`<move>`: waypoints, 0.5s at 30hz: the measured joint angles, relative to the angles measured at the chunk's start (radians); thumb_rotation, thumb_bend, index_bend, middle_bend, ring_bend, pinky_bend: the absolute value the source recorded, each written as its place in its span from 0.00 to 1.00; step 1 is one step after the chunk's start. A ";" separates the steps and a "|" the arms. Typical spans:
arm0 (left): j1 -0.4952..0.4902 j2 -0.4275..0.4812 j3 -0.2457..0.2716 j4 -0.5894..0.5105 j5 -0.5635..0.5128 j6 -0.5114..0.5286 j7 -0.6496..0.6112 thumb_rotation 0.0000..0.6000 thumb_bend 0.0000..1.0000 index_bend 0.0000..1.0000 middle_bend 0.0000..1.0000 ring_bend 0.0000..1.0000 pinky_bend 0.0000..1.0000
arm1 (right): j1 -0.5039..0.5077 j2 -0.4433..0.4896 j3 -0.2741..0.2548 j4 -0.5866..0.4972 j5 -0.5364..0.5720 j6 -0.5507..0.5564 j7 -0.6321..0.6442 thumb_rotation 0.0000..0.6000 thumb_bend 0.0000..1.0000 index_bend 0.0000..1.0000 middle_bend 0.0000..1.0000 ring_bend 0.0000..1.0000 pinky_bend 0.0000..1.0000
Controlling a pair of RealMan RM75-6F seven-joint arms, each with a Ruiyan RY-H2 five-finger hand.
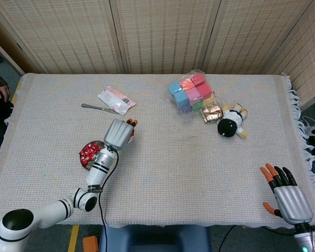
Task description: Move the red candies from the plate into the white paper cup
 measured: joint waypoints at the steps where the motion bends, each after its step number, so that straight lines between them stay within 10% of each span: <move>1: 0.001 0.003 0.001 -0.003 0.001 0.003 -0.001 1.00 0.40 0.29 0.38 0.69 1.00 | 0.000 0.000 0.000 0.000 0.001 -0.001 0.000 1.00 0.11 0.00 0.00 0.00 0.00; 10: 0.047 0.071 0.021 -0.108 0.010 0.059 -0.002 1.00 0.40 0.21 0.33 0.65 1.00 | -0.004 0.003 -0.006 -0.002 -0.019 0.012 0.004 1.00 0.11 0.00 0.00 0.00 0.00; 15: 0.152 0.177 0.091 -0.298 0.067 0.147 -0.105 1.00 0.40 0.09 0.18 0.27 0.68 | -0.007 0.010 -0.018 0.001 -0.051 0.022 0.023 1.00 0.11 0.00 0.00 0.00 0.00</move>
